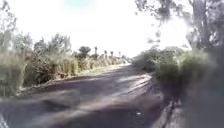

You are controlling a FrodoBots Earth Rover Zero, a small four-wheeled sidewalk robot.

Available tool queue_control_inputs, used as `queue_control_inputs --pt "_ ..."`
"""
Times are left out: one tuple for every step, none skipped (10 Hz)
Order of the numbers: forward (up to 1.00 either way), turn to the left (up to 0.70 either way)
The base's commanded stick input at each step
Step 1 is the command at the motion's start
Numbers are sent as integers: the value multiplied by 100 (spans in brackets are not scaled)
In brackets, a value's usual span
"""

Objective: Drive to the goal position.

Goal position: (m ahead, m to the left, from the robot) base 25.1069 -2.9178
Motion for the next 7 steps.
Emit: queue_control_inputs --pt "85 -34" --pt "85 -34" --pt "85 -34" --pt "85 -34" --pt "85 -34" --pt "85 -34" --pt "85 -32"
